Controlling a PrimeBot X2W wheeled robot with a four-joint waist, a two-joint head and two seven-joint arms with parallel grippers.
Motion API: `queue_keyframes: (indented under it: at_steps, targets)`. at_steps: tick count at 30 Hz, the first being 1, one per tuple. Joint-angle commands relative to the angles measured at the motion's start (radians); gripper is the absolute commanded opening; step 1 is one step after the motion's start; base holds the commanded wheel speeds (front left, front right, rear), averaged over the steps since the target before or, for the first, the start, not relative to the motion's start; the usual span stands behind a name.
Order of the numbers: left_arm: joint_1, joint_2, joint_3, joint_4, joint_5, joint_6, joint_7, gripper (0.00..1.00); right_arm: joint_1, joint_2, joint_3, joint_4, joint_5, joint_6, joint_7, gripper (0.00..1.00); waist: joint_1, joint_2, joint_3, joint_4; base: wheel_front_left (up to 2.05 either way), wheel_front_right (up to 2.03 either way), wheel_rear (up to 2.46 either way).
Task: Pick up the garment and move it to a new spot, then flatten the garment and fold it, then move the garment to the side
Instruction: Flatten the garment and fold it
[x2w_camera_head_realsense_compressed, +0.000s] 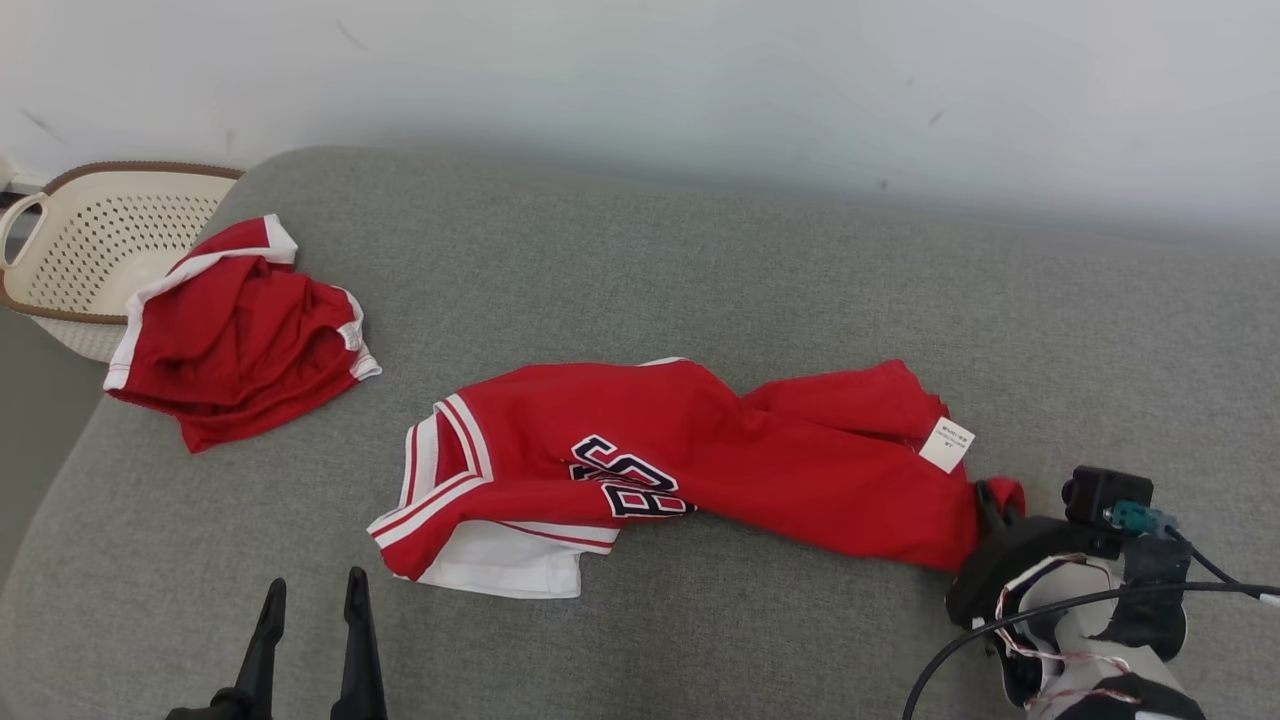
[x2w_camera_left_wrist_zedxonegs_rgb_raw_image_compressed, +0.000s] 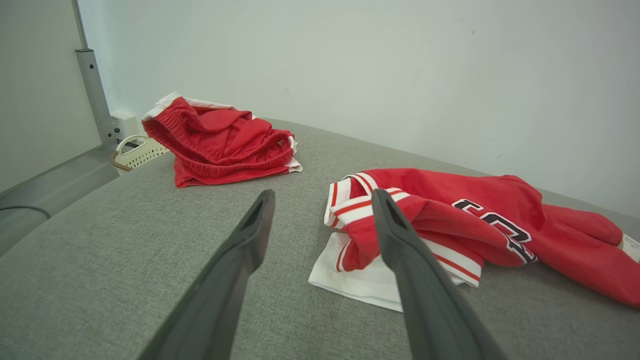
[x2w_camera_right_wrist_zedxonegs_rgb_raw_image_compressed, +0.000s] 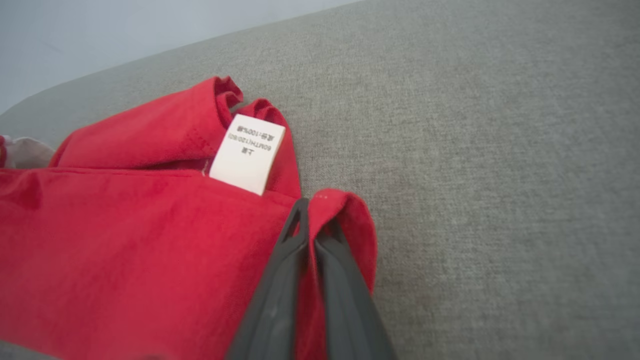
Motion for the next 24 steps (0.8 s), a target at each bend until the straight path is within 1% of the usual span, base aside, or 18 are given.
queue_keyframes:
  at_steps: [1,5,8,18,24]
  targets:
    - [-0.004,-0.001,0.008,0.004,0.008,-0.001,-0.005,1.00,-0.020,-0.008,0.008,0.007,0.008,0.001,-0.023,0.00,-0.0001,-0.0001,0.005,0.002,0.00,0.00,0.00]
    - [0.006,-0.003,0.023,0.012,0.011,-0.004,-0.004,1.00,-0.081,-0.007,0.045,0.012,0.025,0.001,-0.065,0.00,-0.0001,-0.0001,-0.004,-0.017,0.00,0.00,0.00]
    - [0.011,-0.006,0.030,0.019,0.011,-0.007,-0.005,1.00,-0.149,-0.011,0.086,0.001,0.044,0.001,-0.075,0.00,-0.0001,-0.0001,-0.017,-0.032,0.00,0.00,0.00]
    - [0.022,-0.012,0.040,0.032,-0.001,-0.015,-0.004,1.00,-0.392,-0.033,0.231,-0.032,0.139,0.001,-0.014,0.00,-0.0001,-0.0001,-0.042,-0.042,0.00,0.00,0.00]
    - [0.033,-0.013,0.051,0.034,-0.003,-0.017,-0.004,1.00,-0.492,-0.039,0.280,-0.026,0.190,0.001,-0.009,0.00,-0.0001,-0.0001,-0.047,-0.038,0.00,0.00,0.00]
